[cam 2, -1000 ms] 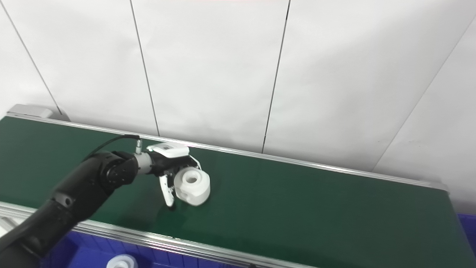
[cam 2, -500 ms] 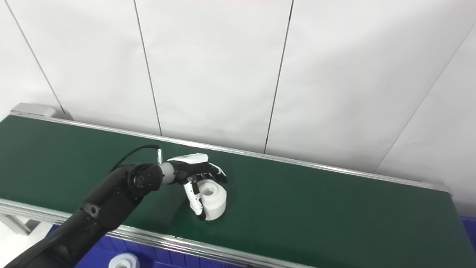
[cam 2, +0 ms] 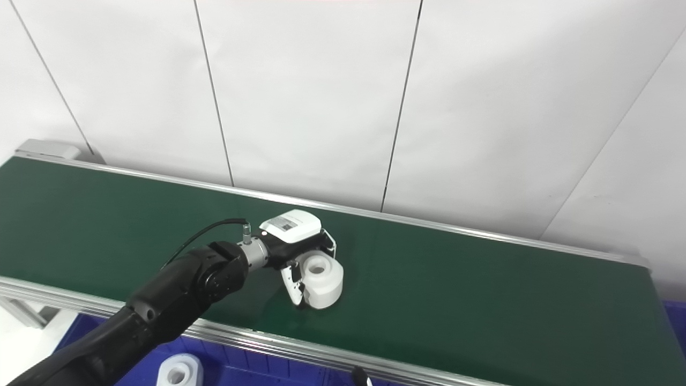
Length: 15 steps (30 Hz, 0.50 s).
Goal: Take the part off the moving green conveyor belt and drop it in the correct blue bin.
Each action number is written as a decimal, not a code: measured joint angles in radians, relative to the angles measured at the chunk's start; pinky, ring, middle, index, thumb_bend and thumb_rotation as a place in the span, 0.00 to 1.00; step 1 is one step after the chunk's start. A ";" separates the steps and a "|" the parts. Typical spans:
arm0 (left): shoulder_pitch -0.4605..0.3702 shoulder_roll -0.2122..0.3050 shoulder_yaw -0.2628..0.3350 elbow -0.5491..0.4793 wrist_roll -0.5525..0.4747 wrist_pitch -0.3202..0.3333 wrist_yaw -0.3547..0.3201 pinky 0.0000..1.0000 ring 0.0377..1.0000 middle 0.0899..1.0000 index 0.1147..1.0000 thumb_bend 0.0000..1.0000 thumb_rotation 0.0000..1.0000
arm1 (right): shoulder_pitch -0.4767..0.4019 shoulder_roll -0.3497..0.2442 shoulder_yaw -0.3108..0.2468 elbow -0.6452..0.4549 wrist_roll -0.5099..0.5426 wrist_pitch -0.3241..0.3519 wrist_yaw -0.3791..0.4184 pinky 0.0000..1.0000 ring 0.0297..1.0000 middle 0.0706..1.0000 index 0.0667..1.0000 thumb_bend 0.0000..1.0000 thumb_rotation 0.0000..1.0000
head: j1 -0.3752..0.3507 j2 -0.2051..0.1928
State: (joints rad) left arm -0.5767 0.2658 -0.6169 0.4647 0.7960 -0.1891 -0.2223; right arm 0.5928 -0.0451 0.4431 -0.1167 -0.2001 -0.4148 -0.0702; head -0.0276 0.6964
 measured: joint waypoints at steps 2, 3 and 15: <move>0.000 0.000 -0.004 0.001 0.004 -0.004 0.004 0.37 0.40 0.49 0.41 0.50 0.00 | 0.002 0.000 -0.001 -0.002 0.001 0.000 0.003 0.89 0.93 0.98 1.00 1.00 0.98 | 0.002 0.002; -0.001 0.000 -0.006 0.000 0.009 -0.006 0.004 0.38 0.40 0.49 0.40 0.50 0.00 | 0.003 0.000 -0.002 -0.002 0.001 0.000 0.004 0.89 0.93 0.98 1.00 1.00 0.98 | 0.002 0.002; -0.001 -0.003 -0.013 -0.022 0.017 -0.013 -0.020 0.39 0.41 0.49 0.40 0.50 0.00 | 0.005 0.002 -0.006 -0.005 0.004 0.001 0.019 0.90 0.94 0.98 1.00 1.00 0.98 | 0.008 0.011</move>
State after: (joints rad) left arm -0.5780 0.2624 -0.6297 0.4430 0.8131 -0.2017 -0.2426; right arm 0.5979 -0.0434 0.4374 -0.1215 -0.1962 -0.4139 -0.0509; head -0.0200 0.7071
